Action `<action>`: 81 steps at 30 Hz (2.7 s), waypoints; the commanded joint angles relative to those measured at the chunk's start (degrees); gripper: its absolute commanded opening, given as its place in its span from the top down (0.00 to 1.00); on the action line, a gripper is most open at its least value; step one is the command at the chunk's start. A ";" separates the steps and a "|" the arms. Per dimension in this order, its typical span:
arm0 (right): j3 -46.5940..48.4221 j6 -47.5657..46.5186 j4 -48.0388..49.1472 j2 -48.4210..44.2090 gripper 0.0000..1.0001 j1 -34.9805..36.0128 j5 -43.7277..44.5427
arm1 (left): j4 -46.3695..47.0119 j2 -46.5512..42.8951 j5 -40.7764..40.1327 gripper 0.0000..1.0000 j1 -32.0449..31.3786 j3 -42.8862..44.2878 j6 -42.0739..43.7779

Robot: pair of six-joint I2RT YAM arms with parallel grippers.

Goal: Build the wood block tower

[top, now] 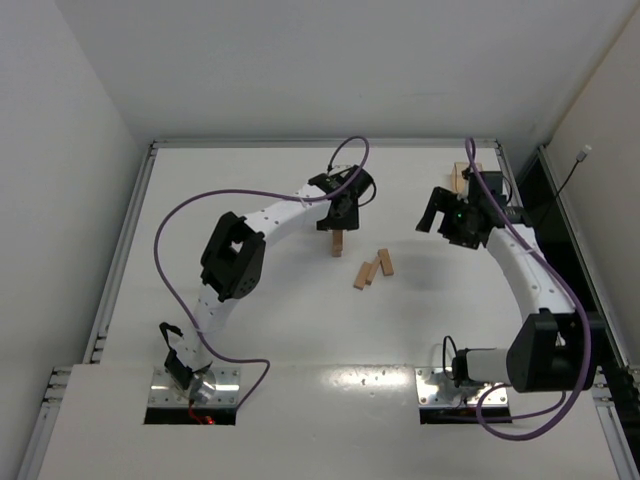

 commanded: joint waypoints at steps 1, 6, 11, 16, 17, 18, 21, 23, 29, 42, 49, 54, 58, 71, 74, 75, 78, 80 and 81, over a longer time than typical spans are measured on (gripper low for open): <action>0.98 0.69 2.00 0.59 0.09 -0.30 -0.90 | 0.20 -0.14 0.30 0.46 1.01 -0.53 -0.74; 1.50 0.69 2.00 1.72 0.09 -0.30 -0.90 | 0.72 -0.14 0.83 0.34 1.02 -0.53 -0.74; 1.50 -1.85 2.00 2.26 0.04 0.40 0.58 | 2.75 -1.98 1.36 0.21 0.49 0.08 3.73; 0.98 -11.42 3.23 3.31 0.01 1.11 2.60 | 6.96 -8.04 0.84 0.06 -0.04 -2.71 5.86; 0.98 -13.01 3.23 4.01 0.03 1.63 4.00 | 7.92 -9.45 0.83 0.06 0.75 -3.69 6.38; 0.98 -14.76 3.23 4.01 0.05 1.63 4.54 | 8.54 -10.68 0.83 0.03 1.45 -4.31 6.38; 1.59 -15.31 3.23 6.47 0.07 2.24 5.07 | 8.55 -14.46 2.59 0.01 4.61 -4.83 5.86; 2.82 -13.65 3.23 8.49 0.12 2.86 5.68 | 9.43 -17.62 2.59 0.01 5.24 -5.63 7.07; 7.91 -9.16 4.37 15.34 0.32 5.59 5.69 | 9.43 -20.18 3.81 0.09 8.84 -11.94 11.48; 20.84 2.53 3.76 33.89 0.55 16.92 7.88 | 12.76 -15.70 20.07 0.38 15.52 -17.84 11.66; 25.58 4.99 2.54 39.78 0.62 20.17 10.17 | 13.47 -14.04 23.50 0.46 16.05 -21.18 9.64; 26.82 6.05 3.23 41.80 0.63 21.32 11.31 | 14.60 -12.89 24.82 0.58 15.52 -23.38 9.11; 28.48 6.05 4.38 42.86 0.63 21.32 9.65 | 14.61 -11.14 25.44 0.58 14.99 -23.38 8.59; 32.79 6.05 4.38 46.20 0.63 23.69 9.64 | 14.61 -6.13 24.83 0.54 14.47 -17.68 8.58; 32.79 6.05 4.38 46.73 0.62 24.22 9.64 | 14.61 -4.98 24.83 0.52 13.94 -16.97 8.58; 32.79 6.05 4.38 46.73 0.62 24.22 9.64 | 14.61 -4.98 24.30 0.51 13.94 -15.75 8.58; 32.79 6.57 4.38 46.73 0.62 24.84 9.64 | 14.61 -4.36 24.30 0.51 13.41 -14.86 8.58; 32.79 6.58 4.38 46.73 0.62 24.84 9.03 | 14.61 -3.83 24.30 0.51 12.89 -14.33 8.58; 33.32 6.58 4.38 46.73 0.62 24.84 9.03 | 14.61 -3.83 24.30 0.51 12.88 -13.81 8.58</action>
